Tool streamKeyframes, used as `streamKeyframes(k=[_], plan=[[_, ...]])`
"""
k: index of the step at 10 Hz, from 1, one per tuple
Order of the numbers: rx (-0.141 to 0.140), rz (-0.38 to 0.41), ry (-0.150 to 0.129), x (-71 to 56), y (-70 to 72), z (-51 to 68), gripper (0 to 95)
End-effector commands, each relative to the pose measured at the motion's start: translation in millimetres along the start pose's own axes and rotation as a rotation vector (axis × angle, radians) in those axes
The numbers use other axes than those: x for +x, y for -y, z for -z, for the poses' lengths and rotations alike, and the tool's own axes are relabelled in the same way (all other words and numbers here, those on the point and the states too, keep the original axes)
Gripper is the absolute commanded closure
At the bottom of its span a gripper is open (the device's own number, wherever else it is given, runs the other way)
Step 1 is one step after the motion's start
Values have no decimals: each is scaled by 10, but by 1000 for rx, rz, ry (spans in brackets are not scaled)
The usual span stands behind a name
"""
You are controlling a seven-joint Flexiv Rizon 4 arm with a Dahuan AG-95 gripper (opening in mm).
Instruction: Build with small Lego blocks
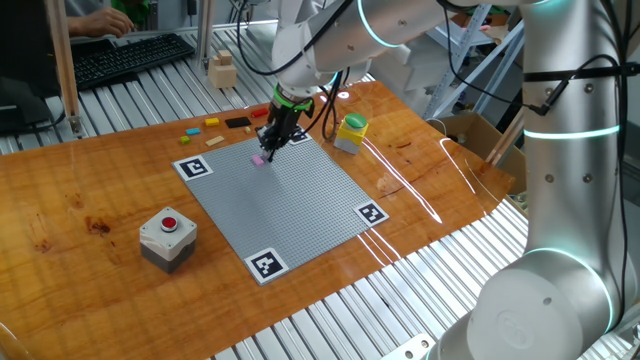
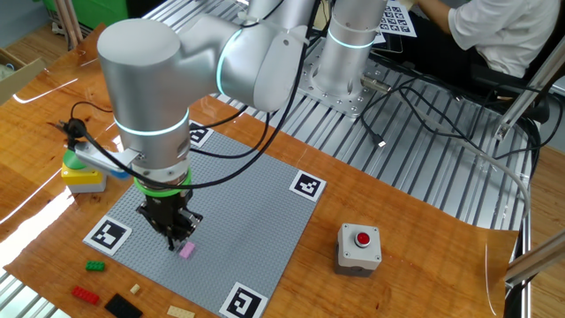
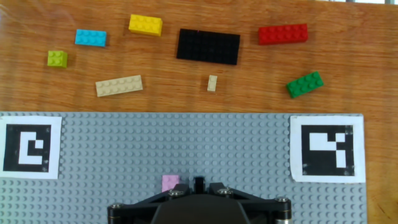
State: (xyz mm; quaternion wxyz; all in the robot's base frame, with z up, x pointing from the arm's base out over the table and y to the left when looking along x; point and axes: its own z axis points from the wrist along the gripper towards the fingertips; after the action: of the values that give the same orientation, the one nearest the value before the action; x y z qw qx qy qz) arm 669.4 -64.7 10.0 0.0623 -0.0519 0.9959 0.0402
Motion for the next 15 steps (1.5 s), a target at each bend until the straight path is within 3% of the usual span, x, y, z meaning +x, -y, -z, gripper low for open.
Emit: streamKeyframes(k=[1, 4, 15], plan=[[1, -5, 13, 2, 2, -43, 950], [-8, -38, 30, 10, 4, -77, 950], [9, -56, 38, 12, -31, -106, 950]])
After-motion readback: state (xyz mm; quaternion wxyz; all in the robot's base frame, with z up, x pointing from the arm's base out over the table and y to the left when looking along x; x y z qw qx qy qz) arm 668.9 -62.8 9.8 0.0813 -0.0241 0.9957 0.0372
